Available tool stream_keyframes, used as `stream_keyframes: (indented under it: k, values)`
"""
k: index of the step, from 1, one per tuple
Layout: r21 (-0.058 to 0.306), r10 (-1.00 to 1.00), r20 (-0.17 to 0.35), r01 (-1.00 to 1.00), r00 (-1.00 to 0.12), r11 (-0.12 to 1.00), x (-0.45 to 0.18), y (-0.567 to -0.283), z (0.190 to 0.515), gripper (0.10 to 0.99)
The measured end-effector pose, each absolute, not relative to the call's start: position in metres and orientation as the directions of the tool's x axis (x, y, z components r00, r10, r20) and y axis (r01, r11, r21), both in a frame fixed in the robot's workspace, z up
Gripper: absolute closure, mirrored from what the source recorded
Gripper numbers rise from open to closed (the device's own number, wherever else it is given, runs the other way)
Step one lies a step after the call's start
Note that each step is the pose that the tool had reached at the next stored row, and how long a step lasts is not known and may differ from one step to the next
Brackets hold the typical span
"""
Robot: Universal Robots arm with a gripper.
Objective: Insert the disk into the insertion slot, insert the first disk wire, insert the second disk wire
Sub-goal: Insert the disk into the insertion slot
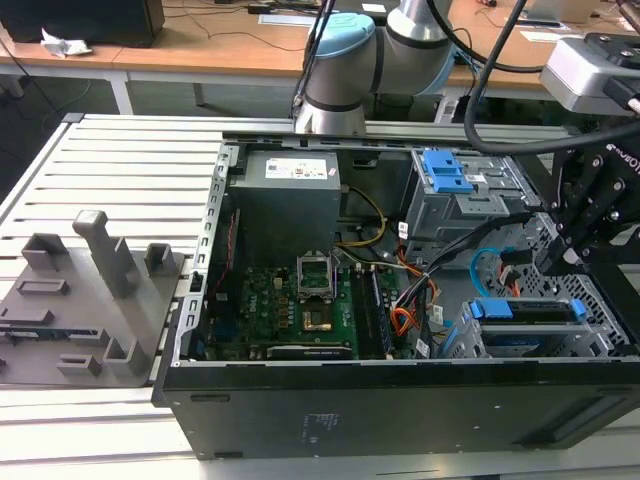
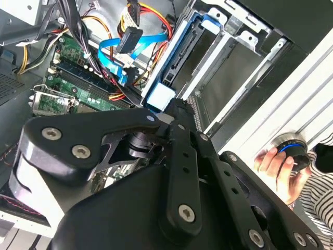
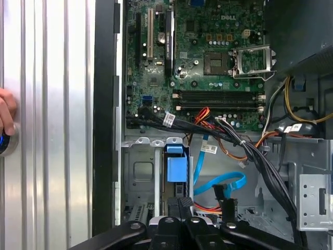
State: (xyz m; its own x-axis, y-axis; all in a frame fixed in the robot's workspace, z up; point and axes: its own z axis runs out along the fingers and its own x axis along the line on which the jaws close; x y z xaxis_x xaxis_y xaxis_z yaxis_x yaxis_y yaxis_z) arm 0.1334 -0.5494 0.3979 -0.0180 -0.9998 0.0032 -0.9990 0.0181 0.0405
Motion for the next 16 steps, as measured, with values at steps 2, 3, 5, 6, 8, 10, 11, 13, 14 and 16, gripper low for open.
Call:
stream_keyframes:
  k: [2, 3, 5, 6, 8, 10, 11, 13, 14, 16]
  values:
    - [0.041, -1.0, 0.003, -0.999, -0.018, 0.018, 0.135, -0.549, 0.393, 0.98]
    - [0.041, -1.0, 0.003, -0.999, -0.018, 0.018, 0.136, -0.549, 0.39, 0.98]
    - [0.041, -1.0, 0.003, -0.999, -0.018, 0.018, 0.137, -0.549, 0.385, 0.98]
    - [0.041, -1.0, 0.003, -0.999, -0.018, 0.018, 0.138, -0.549, 0.383, 0.98]
    - [0.041, -1.0, 0.003, -0.999, -0.018, 0.018, 0.142, -0.549, 0.378, 0.98]
    - [0.041, -1.0, 0.004, -0.999, -0.018, 0.018, 0.147, -0.549, 0.377, 0.98]
    - [0.041, -1.0, 0.003, -0.999, -0.018, 0.018, 0.149, -0.549, 0.376, 0.98]
    - [0.041, -1.0, 0.004, -0.999, -0.018, 0.018, 0.15, -0.549, 0.376, 0.98]
    - [0.041, -1.0, 0.003, -0.999, -0.018, 0.018, 0.15, -0.549, 0.376, 0.98]
    - [0.041, -1.0, 0.003, -0.999, -0.018, 0.018, 0.15, -0.549, 0.376, 0.98]
